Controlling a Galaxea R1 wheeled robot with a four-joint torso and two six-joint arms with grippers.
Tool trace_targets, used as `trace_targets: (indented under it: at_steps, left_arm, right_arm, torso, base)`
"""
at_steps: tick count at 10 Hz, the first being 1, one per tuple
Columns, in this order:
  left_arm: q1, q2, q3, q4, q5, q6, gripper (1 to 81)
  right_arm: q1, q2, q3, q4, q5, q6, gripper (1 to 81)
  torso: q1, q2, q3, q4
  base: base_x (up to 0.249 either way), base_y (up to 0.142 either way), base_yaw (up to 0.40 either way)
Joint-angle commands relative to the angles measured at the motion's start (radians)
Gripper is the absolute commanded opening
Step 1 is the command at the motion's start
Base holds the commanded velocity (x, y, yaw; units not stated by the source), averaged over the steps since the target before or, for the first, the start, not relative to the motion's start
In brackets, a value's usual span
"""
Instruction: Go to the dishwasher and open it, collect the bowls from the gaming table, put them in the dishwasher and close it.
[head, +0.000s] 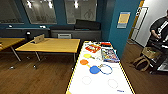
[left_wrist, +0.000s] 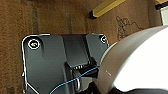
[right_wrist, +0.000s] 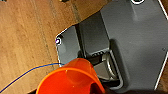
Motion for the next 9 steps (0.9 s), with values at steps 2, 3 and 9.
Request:
trace_targets:
  at_steps: [2,3,9]
  left_arm:
    - [-0.028,0.008,-0.033,0.028,0.000,0.004,1.0]
    - [-0.022,0.018,-0.052,0.028,-0.019,0.004,1.0]
    - [0.012,0.079,-0.171,0.030,-0.048,0.004,1.0]
  right_arm:
    - [0.026,0.037,-0.049,-0.041,-0.027,-0.012,1.0]
    - [0.026,0.040,-0.049,-0.045,-0.027,-0.011,1.0]
    - [0.016,0.082,-0.101,-0.055,-0.027,-0.014,1.0]
  torso:
    - [0.000,0.000,0.000,0.000]
    - [0.001,0.001,0.000,0.000]
    - [-0.002,-0.001,0.001,0.000]
  base:
    - [-0.074,0.000,0.000]
    - [-0.085,0.000,0.000]
    - [-0.104,0.000,0.000]
